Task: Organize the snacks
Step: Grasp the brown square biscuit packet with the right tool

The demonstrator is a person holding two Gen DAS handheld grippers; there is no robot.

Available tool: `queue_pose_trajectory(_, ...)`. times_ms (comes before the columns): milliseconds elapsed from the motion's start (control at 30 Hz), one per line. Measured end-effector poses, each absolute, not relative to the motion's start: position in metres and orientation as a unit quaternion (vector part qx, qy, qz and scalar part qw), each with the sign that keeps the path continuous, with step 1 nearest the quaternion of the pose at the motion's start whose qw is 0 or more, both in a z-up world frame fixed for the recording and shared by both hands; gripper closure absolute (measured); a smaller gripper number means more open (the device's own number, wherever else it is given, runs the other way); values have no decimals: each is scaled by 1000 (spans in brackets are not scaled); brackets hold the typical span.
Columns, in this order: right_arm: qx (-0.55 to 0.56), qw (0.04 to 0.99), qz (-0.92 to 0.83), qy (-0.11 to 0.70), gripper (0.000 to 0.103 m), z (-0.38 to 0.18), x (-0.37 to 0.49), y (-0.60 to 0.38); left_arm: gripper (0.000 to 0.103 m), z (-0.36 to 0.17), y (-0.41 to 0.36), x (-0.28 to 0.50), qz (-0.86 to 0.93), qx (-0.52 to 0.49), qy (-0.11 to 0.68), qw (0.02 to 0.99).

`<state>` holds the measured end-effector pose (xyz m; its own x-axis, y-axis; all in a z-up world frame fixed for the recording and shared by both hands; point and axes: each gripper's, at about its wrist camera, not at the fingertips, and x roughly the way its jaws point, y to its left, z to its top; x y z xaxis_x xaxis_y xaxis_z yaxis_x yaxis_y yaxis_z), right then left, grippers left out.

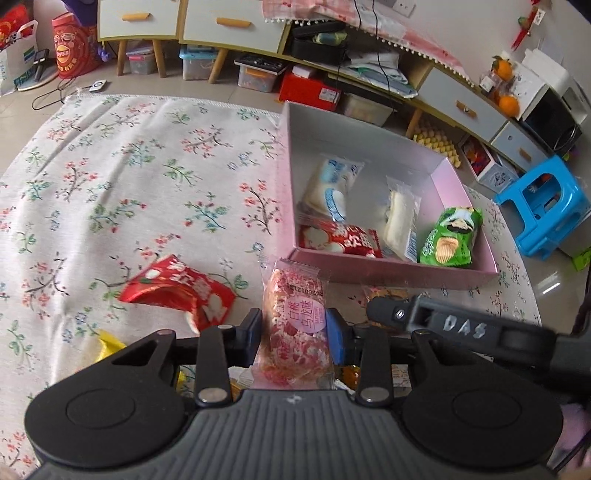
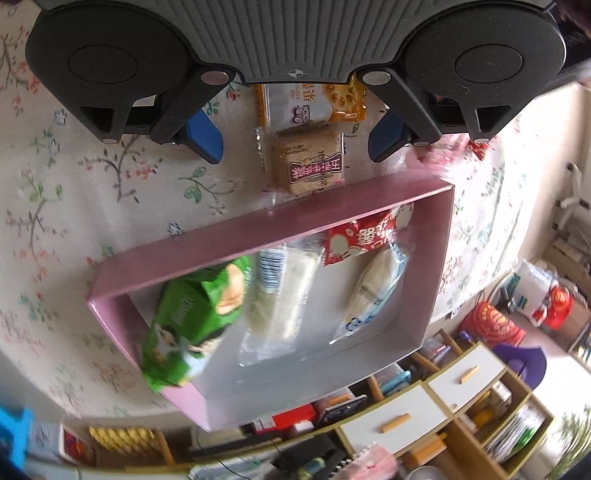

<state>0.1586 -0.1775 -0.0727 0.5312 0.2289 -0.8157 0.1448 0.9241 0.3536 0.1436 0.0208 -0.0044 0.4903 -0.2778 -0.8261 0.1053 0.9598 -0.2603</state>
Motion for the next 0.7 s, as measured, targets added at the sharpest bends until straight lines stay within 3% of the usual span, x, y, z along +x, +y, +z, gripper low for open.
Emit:
queue_pose_trajectory(67, 169, 862, 25, 476, 18, -72, 158, -170, 69, -2, 25, 144, -109, -93, 490, 860)
queue_pose_trajectory(300, 74, 885, 18, 460, 48, -72, 151, -145, 69, 1, 29, 144, -107, -99, 486, 862)
queue_pose_trajectory(433, 64, 888, 20, 455, 58, -70, 149, -142, 69, 1, 29, 144, -108, -99, 485, 862)
queue_pose_trajectory(700, 93, 874, 6, 477, 62, -63, 148, -152, 69, 2, 34, 143, -109, -105, 483, 862)
